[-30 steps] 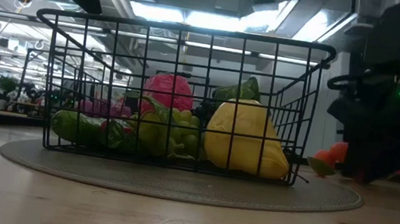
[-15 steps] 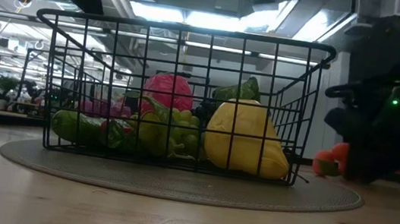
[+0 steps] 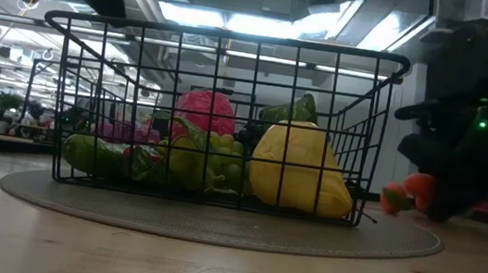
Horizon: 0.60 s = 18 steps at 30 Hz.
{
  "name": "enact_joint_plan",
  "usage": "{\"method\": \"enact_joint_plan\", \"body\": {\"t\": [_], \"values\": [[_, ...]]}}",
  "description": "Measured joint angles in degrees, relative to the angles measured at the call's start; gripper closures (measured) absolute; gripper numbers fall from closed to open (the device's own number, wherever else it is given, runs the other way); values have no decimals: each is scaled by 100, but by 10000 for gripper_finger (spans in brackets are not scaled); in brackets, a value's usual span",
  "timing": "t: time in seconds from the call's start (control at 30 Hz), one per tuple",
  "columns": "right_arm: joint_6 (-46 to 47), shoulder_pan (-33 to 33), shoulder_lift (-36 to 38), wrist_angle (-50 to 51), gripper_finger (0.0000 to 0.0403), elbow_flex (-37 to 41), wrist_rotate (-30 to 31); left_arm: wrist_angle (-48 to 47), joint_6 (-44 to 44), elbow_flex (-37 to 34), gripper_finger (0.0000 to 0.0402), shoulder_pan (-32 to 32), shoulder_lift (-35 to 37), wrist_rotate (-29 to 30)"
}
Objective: Build produce basket
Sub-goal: Put the tangerines into the black wire basket
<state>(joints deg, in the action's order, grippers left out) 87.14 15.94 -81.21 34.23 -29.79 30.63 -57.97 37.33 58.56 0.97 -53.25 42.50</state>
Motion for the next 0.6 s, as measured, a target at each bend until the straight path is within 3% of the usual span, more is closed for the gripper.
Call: {"method": "enact_joint_plan", "body": {"t": [0.23, 0.4, 0.6], "values": [[-285, 0, 0, 1247, 401, -1008, 413, -35, -40, -1, 316, 2, -1, -15], [-871, 2, 4, 2063, 402, -2016, 1073, -33, -41, -1, 316, 0, -1, -20], [-2719, 106, 4, 1368, 402, -2993, 1664, -33, -42, 0, 316, 1, -1, -22]]}}
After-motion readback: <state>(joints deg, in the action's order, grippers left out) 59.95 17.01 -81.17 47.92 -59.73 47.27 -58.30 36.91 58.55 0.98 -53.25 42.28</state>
